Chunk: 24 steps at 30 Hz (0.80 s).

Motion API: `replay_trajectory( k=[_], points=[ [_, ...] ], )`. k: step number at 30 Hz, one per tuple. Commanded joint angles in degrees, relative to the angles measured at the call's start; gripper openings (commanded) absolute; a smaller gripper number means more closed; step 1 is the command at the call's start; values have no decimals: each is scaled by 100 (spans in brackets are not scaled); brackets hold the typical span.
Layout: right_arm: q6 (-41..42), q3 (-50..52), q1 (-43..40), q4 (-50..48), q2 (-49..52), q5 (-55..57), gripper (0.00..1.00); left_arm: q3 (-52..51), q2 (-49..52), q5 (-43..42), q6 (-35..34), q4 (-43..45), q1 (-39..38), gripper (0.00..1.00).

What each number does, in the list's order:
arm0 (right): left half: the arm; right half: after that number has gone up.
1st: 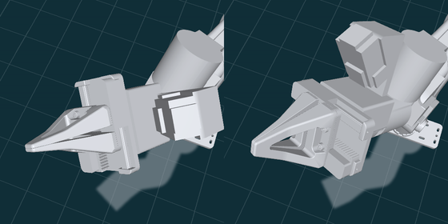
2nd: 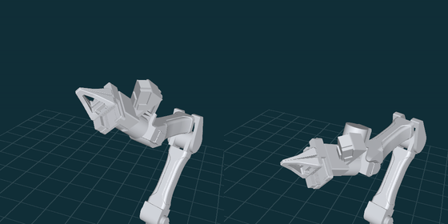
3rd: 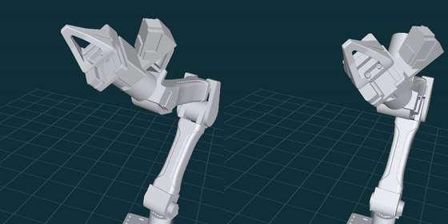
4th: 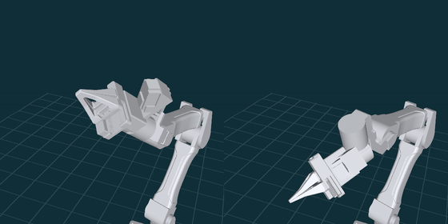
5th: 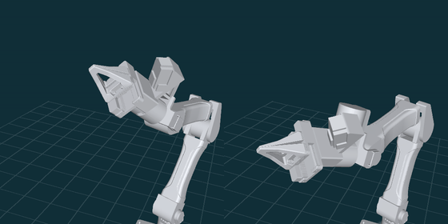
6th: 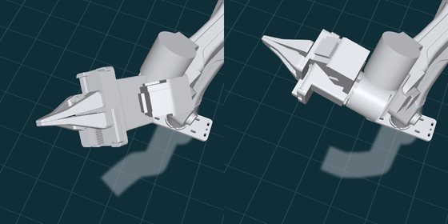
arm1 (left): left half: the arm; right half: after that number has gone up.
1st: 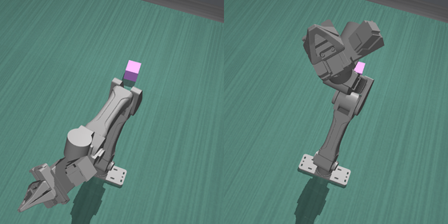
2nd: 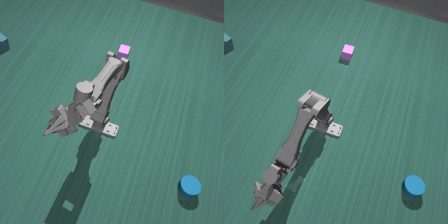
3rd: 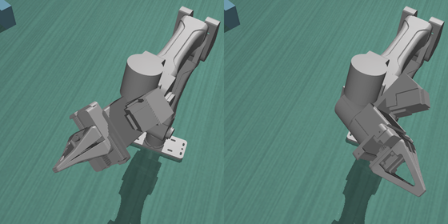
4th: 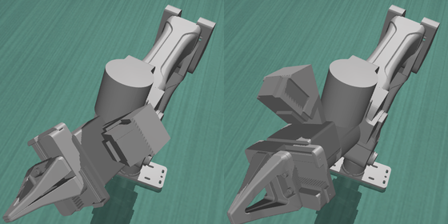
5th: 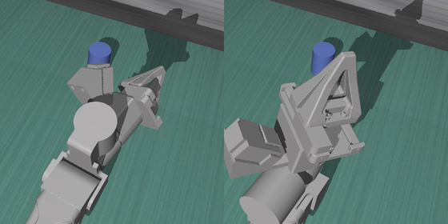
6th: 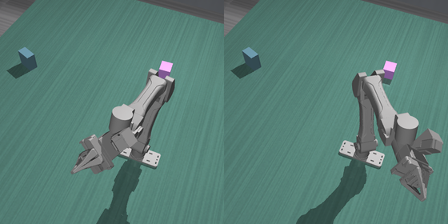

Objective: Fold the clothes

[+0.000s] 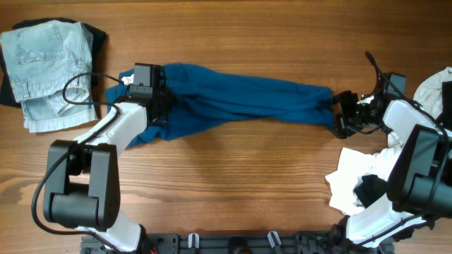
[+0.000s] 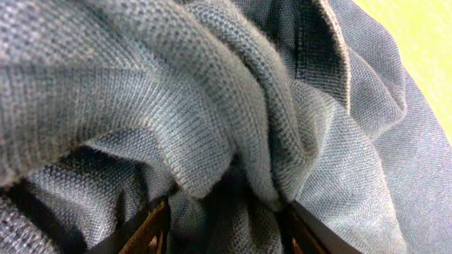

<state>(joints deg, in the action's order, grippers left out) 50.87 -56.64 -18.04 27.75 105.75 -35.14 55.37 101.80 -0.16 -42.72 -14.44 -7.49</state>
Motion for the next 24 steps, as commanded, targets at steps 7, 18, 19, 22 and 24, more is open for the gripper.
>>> replay_trajectory(
  k=[7,18,19,22,24],
  points=[
    [-103,52,-7,-37,120,442,4,26,-13,-28,46,-219,26,55],
    [-723,-48,-262,649,118,3895,4,26,-13,-26,46,-216,26,56],
    [-745,-111,-262,599,118,4256,4,26,-13,-26,46,-216,26,56],
    [-835,-374,-262,592,118,5206,4,26,-11,-26,48,-221,26,58],
    [-905,-531,-262,592,118,5506,4,26,-13,-26,46,-219,26,56]
  ],
)
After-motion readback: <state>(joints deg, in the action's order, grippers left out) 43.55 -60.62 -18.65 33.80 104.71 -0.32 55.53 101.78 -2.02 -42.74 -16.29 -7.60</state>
